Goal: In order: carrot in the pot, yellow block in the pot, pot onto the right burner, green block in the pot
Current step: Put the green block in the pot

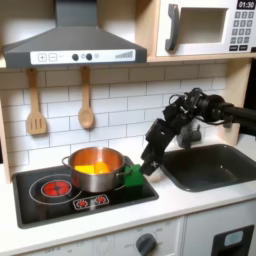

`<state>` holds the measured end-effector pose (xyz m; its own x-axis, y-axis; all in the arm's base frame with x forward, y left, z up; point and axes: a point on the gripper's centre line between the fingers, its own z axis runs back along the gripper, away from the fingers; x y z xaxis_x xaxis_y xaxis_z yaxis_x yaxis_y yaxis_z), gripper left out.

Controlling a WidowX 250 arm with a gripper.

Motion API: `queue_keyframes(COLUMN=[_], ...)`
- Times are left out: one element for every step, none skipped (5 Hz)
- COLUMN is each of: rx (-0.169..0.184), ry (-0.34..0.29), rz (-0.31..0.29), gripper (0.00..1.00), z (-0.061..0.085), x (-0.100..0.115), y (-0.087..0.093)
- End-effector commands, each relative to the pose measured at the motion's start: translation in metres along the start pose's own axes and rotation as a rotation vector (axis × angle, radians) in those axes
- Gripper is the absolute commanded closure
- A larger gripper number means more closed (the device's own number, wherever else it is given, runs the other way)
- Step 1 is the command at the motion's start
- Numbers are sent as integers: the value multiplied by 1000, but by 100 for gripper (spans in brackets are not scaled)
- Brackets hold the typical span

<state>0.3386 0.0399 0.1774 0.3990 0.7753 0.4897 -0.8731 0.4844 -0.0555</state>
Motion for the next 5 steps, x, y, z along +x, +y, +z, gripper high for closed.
queue_keyframes(rx=[44, 51, 72, 66, 69], ry=[15, 8, 10, 14, 17], rz=[56, 67, 99, 113, 152], gripper=[0, 0, 0, 0, 0], z=[-1, -2, -9, -11, -14], x=[5, 6, 12, 15, 23], y=[-1, -4, 1, 7, 8])
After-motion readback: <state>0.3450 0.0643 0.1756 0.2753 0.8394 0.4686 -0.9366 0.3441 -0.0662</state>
